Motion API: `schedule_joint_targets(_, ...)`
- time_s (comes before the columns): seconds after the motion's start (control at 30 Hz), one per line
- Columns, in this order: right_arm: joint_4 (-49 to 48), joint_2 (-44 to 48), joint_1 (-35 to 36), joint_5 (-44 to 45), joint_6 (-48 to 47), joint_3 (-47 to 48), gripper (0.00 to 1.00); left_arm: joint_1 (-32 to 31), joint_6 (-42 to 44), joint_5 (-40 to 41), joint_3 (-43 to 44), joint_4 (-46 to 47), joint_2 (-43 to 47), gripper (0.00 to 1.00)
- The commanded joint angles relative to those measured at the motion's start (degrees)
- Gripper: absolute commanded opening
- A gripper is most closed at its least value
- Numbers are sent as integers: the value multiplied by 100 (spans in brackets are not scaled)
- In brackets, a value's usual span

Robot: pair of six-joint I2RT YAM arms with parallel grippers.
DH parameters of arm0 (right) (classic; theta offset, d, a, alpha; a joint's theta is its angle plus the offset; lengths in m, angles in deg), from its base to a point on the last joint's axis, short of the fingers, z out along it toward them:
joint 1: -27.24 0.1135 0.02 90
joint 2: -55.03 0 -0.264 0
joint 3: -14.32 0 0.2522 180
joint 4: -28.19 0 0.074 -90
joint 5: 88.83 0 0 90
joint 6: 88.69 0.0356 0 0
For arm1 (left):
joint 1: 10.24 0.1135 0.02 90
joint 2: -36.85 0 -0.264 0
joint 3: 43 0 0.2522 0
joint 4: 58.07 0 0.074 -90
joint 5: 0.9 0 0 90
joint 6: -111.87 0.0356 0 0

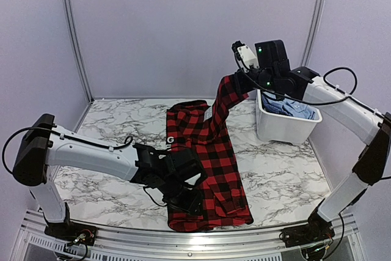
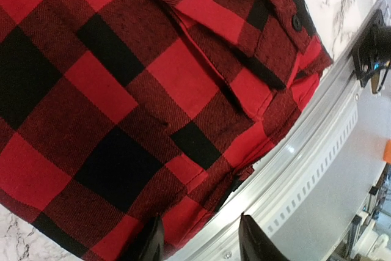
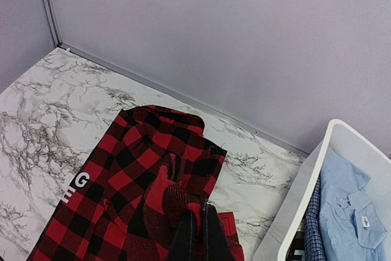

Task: Fold and stack the long sleeve shirts
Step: Fold the corner of the shirt on the 1/3-folded shirt.

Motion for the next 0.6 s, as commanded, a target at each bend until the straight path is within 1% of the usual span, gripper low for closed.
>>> schedule_joint_targets(0.0,29,350,11,-351,149,-193,0,18,-9,443,57,-72,505,48)
schedule_joint_targets(0.07,42,422,59,-421,247,-284,0,87,-92,660,-9,-43,723,51)
schedule_joint_targets(0.13,52,479,137,-457,307,-374,0,198,-181,853,-119,-33,908,51)
schedule_joint_targets(0.27,81,514,311,-427,345,-500,0,519,-426,1117,-443,22,1174,41)
schedule_joint_targets(0.33,112,520,437,-381,352,-549,0,741,-555,1120,-674,181,1308,34)
schedule_joint_targets(0.47,171,529,714,-288,372,-663,0,1313,-575,990,-983,539,1505,30)
schedule_joint_targets(0.57,209,559,776,-219,428,-653,0,1665,-439,952,-938,647,1406,27)
